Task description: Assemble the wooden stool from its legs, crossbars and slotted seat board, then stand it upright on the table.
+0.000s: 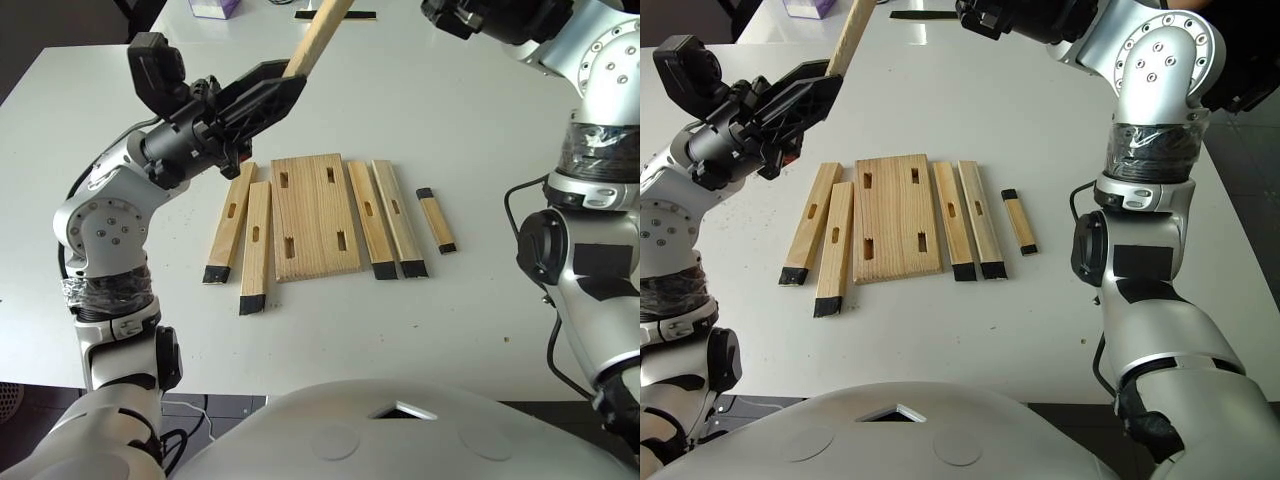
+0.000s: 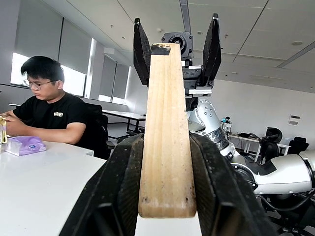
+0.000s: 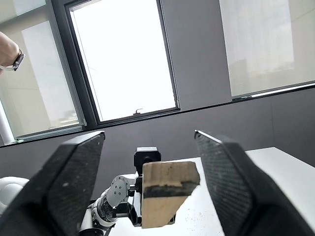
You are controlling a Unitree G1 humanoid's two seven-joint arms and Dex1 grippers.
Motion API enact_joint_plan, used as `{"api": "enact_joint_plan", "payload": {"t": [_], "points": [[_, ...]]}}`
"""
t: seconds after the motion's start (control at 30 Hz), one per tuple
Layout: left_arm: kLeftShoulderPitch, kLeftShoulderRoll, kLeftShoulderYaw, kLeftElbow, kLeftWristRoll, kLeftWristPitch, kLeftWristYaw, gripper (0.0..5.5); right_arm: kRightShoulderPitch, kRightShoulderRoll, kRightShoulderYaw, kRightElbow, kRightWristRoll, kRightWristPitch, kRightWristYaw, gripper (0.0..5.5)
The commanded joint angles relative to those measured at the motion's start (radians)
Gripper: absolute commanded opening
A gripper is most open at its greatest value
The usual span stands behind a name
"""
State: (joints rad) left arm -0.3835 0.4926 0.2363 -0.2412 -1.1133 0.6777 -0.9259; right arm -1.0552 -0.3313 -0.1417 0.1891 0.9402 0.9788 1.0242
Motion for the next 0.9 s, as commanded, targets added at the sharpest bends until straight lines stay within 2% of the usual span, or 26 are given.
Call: {"api": "enact_joint_plan", "payload": {"t": [0.03, 0.33, 0.77, 0.83, 0.9], "points": [[0.004, -0.014, -0.008, -0.019, -0.016, 0.009, -0.001, 1.32, -0.006, -0.001, 0.015, -0.01, -0.006, -0.009, 0.017, 2.69], [0.013, -0.027, -0.002, -0.04, -0.04, 0.02, 0.017, 1.32, 0.004, -0.002, 0.03, -0.005, -0.02, -0.02, 0.031, 1.33], [0.017, -0.038, -0.021, -0.019, 0.038, -0.005, 0.062, 1.32, 0.048, -0.022, 0.023, -0.031, -0.035, -0.047, 0.04, 1.33], [0.03, -0.028, -0.053, -0.02, 0.1, -0.028, 0.051, 1.82, 0.054, -0.021, 0.022, -0.037, -0.043, -0.058, 0.03, 1.32], [0.054, -0.016, -0.106, -0.021, 0.205, -0.078, 0.049, 1.87, 0.061, -0.018, 0.017, -0.043, -0.049, -0.07, 0.015, 1.32]]}}
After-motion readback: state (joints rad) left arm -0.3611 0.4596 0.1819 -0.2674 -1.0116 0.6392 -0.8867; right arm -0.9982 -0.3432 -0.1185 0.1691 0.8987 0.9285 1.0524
